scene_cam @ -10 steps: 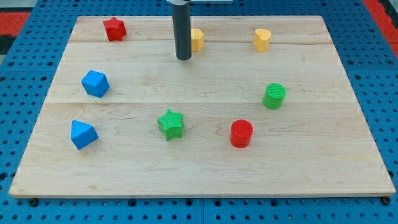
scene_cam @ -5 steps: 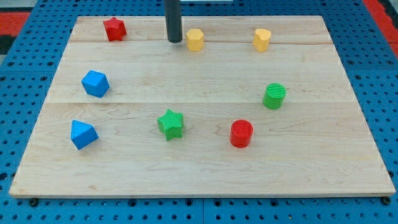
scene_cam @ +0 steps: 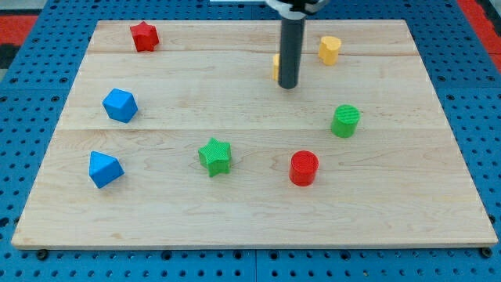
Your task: Push yellow hexagon into yellow heart
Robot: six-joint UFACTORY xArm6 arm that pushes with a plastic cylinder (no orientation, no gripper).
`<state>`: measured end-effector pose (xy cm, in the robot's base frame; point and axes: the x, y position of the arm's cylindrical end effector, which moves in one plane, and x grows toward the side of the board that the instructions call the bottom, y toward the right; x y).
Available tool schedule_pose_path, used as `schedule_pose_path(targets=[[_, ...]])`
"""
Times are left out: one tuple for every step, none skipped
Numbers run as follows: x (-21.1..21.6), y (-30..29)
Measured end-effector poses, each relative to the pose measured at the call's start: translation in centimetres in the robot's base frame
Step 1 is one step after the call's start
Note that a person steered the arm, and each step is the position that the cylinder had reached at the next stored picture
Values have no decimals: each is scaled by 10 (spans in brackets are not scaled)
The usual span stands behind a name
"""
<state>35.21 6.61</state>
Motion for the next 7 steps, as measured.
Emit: schedule_pose_path(targets=[[-18, -8], [-40, -51], [-46, -63], [-74, -94], [-74, -104], [-74, -91], [-80, -90]])
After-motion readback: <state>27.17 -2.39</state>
